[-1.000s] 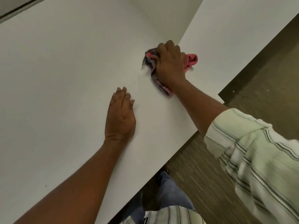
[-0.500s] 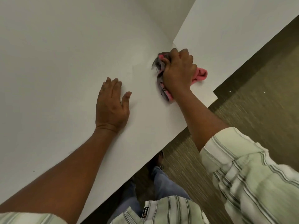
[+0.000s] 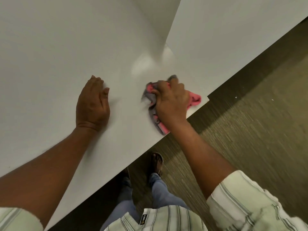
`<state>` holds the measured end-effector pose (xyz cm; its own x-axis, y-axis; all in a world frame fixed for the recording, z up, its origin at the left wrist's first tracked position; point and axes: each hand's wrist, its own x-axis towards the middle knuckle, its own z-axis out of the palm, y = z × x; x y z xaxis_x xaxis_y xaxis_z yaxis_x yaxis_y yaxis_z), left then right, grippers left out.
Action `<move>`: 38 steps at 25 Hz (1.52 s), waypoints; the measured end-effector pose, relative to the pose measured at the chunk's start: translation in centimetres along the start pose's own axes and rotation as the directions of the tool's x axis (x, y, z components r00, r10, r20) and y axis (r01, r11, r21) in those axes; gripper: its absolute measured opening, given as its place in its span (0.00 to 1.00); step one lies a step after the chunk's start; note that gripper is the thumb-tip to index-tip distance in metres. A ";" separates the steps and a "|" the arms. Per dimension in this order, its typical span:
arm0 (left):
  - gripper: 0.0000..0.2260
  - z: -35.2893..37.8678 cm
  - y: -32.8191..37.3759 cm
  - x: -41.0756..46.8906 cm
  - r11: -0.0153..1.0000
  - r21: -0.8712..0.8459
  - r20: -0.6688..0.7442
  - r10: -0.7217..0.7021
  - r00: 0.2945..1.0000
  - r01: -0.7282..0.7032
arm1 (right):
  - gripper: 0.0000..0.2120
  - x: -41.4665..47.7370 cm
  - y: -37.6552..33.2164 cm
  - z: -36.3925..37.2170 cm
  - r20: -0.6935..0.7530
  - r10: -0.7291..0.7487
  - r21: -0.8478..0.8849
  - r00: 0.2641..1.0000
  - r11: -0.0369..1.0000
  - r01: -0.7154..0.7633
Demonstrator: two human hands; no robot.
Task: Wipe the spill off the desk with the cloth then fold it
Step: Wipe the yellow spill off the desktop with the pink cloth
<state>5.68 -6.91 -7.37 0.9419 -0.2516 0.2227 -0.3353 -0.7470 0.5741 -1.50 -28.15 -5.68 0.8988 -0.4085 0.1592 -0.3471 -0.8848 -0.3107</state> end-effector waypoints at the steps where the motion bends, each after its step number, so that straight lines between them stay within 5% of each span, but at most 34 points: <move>1: 0.23 0.1 -0.1 0.0 1.000 0.010 -0.011 0.005 1.000 -0.005 | 0.05 0.8 1.0 -0.2 -0.026 0.069 -0.020 0.997 0.997 -0.069; 6: 0.24 0.4 -0.1 0.2 0.999 0.038 0.002 0.015 1.000 -0.015 | 0.06 3.8 2.6 0.4 -0.058 0.157 -0.092 0.986 0.983 -0.162; 16: 0.21 0.5 0.1 0.1 0.997 0.071 -0.093 0.032 0.995 -0.025 | 0.13 14.8 -1.9 2.5 -0.014 0.013 0.013 1.000 1.000 -0.013; 23: 0.23 0.6 0.5 -0.1 0.997 0.069 -0.102 -0.010 0.995 0.017 | 0.11 11.6 -1.9 2.5 0.023 -0.137 -0.030 0.990 0.990 0.138; 29: 0.24 0.2 0.6 -0.2 0.999 0.026 -0.157 -0.038 0.987 0.042 | 0.15 8.2 -5.8 3.4 0.112 -0.420 0.000 0.900 0.906 0.423; 38: 0.18 0.3 0.9 -0.8 0.966 0.169 -0.333 -0.132 0.933 0.197 | 0.14 -1.2 -5.6 1.6 0.069 -0.437 0.080 0.897 0.898 0.432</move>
<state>4.61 -7.53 -7.29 0.9163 0.0691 0.3945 -0.1345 -0.8748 0.4655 -0.20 -22.39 -5.69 0.9762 0.0363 0.2139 0.0979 -0.9535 -0.2850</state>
